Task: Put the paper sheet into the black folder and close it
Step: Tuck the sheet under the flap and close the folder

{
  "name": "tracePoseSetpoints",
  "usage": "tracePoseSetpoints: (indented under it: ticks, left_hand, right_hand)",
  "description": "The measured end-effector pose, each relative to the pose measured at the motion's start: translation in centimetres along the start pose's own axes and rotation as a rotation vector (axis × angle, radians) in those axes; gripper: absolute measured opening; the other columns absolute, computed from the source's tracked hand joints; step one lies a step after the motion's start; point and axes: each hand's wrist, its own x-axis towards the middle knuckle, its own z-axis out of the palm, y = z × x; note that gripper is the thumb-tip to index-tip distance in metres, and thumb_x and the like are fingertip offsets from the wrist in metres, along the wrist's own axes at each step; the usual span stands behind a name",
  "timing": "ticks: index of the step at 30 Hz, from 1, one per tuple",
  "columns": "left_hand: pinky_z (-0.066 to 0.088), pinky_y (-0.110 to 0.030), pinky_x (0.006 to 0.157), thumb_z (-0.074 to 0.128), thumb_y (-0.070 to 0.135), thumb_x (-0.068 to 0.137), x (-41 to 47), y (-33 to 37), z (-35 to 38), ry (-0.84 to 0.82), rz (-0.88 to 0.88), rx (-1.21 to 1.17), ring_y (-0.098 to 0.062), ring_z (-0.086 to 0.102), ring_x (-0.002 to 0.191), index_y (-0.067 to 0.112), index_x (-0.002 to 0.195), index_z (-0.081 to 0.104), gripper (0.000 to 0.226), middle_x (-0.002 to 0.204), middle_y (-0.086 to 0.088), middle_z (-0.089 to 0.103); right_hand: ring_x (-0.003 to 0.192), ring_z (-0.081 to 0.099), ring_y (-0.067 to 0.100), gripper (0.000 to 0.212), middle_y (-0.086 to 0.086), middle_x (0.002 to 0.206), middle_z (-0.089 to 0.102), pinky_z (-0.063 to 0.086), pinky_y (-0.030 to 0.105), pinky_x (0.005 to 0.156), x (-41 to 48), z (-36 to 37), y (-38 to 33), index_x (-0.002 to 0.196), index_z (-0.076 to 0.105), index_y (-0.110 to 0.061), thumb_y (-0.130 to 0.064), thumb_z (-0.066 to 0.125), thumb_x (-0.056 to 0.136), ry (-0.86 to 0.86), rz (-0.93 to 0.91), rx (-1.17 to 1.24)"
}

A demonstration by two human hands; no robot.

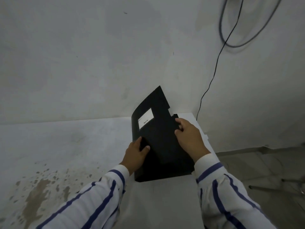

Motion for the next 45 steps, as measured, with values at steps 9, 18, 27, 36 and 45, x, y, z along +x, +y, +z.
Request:
tracePoseSetpoints:
  ticks: [9, 18, 27, 36, 45]
  left_hand:
    - [0.016, -0.043, 0.122, 0.048, 0.044, 0.093, 1.1, -0.6, 5.2, 0.089, -0.086, 0.239, -0.029, 0.009, 0.15, 0.016, 0.153, 0.011, 0.076, 0.164, -0.009, 0.004]
    - [0.011, -0.046, 0.121, 0.046, 0.044, 0.094, 1.6, -1.2, 6.6, 0.13, -0.101, 0.401, -0.032, -0.004, 0.151, 0.017, 0.154, 0.007, 0.076, 0.164, -0.008, -0.005]
    - [0.012, -0.046, 0.121, 0.043, 0.046, 0.094, 2.0, -1.3, 7.1, 0.137, -0.135, 0.49, -0.032, -0.005, 0.151, 0.016, 0.153, 0.008, 0.076, 0.164, -0.008, -0.005]
    - [0.015, -0.047, 0.121, 0.043, 0.046, 0.094, 1.6, -0.8, 6.2, 0.127, -0.108, 0.524, -0.034, -0.002, 0.151, 0.015, 0.153, 0.01, 0.075, 0.164, -0.011, 0.0]
    - [0.013, -0.047, 0.122, 0.042, 0.044, 0.094, 0.2, 2.4, 1.9, 0.193, -0.016, 0.564, -0.033, 0.002, 0.151, 0.013, 0.153, 0.013, 0.073, 0.163, -0.011, 0.008]
  right_hand:
    - [0.103, 0.053, 0.032, 0.043, 0.02, 0.119, 0.052, 0.039, 0.026, 0.08, 2.3, 1.6, 10.7, 0.133, 0.04, -0.007, 0.0, 0.046, 0.091, -0.021, 0.116, -0.114]
    - [0.101, 0.049, 0.031, 0.036, 0.02, 0.121, 0.05, 0.046, 0.035, 0.086, 2.7, 4.9, 14.6, 0.125, 0.045, -0.003, -0.003, 0.045, 0.089, -0.049, 0.107, -0.314]
    - [0.138, 0.027, 0.031, 0.051, 0.015, 0.154, 0.02, 0.025, 0.037, 0.114, 2.1, 6.0, 16.1, 0.143, 0.02, -0.002, -0.018, 0.038, 0.099, -0.142, 0.009, -0.349]
    - [0.142, 0.016, 0.033, 0.054, 0.015, 0.155, 0.02, 0.02, 0.042, 0.117, 2.3, 6.1, 14.8, 0.143, 0.024, -0.004, -0.033, 0.034, 0.098, -0.155, -0.037, -0.468]
    - [0.143, 0.014, 0.031, 0.054, 0.014, 0.154, 0.022, 0.017, 0.045, 0.117, 1.9, 6.7, 6.2, 0.142, 0.025, -0.007, -0.032, 0.04, 0.097, -0.088, -0.262, -0.464]
